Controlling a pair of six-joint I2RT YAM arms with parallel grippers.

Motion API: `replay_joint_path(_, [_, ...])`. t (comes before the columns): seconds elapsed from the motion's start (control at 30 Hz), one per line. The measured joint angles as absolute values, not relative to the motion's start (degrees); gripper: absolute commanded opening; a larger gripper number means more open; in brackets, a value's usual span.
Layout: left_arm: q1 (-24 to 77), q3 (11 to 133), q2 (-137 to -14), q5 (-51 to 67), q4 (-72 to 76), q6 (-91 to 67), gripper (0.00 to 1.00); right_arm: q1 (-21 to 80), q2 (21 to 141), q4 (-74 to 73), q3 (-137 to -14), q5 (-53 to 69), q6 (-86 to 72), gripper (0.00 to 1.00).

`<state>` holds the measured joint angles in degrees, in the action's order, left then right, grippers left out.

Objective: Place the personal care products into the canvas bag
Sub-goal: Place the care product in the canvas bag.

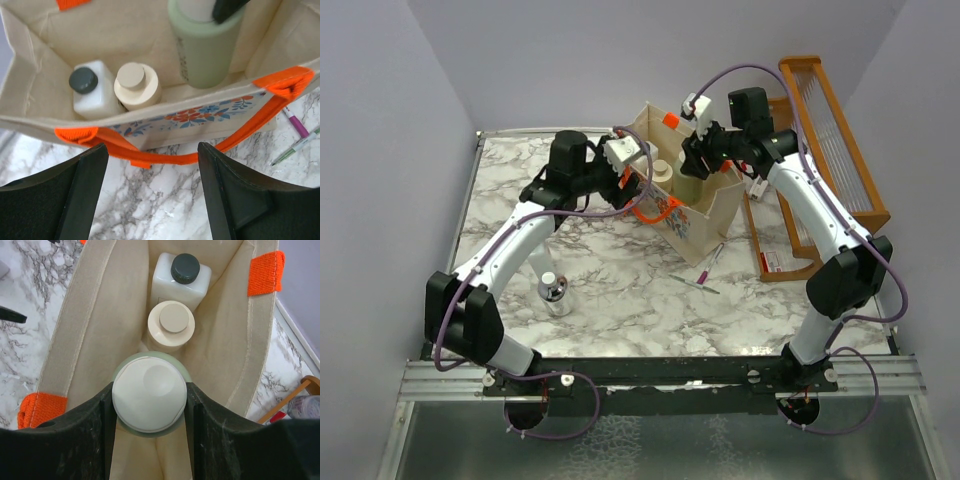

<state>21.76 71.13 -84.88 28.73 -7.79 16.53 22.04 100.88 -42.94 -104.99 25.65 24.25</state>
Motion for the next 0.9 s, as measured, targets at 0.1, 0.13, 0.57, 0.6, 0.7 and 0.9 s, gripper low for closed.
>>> replay_joint_path(0.1, [23.9,74.5,-84.8,28.8,-11.2,22.9,0.75,22.0,101.0,-42.5,-104.7,26.1,24.2,0.01])
replay_joint_path(0.13, [24.6,75.3,-84.8,28.8,-12.2,24.9,0.75,22.0,101.0,-42.4,-104.6,26.2,24.1,0.01])
replay_joint_path(0.57, [34.3,84.6,-90.6,27.4,-24.1,48.4,0.73,22.0,101.3,-41.9,-103.4,26.9,23.7,0.01])
replay_joint_path(0.6, [34.6,84.6,-91.2,27.3,-24.4,49.1,0.69,22.0,101.3,-41.9,-103.1,26.9,23.7,0.01])
replay_joint_path(0.7, [35.5,84.5,-93.3,26.8,-25.5,51.2,0.59,22.0,101.3,-41.8,-102.1,26.9,23.6,0.01])
replay_joint_path(0.9, [36.2,81.1,-93.3,26.5,-25.6,54.2,0.35,22.0,101.3,-41.8,-101.3,26.9,23.6,0.01])
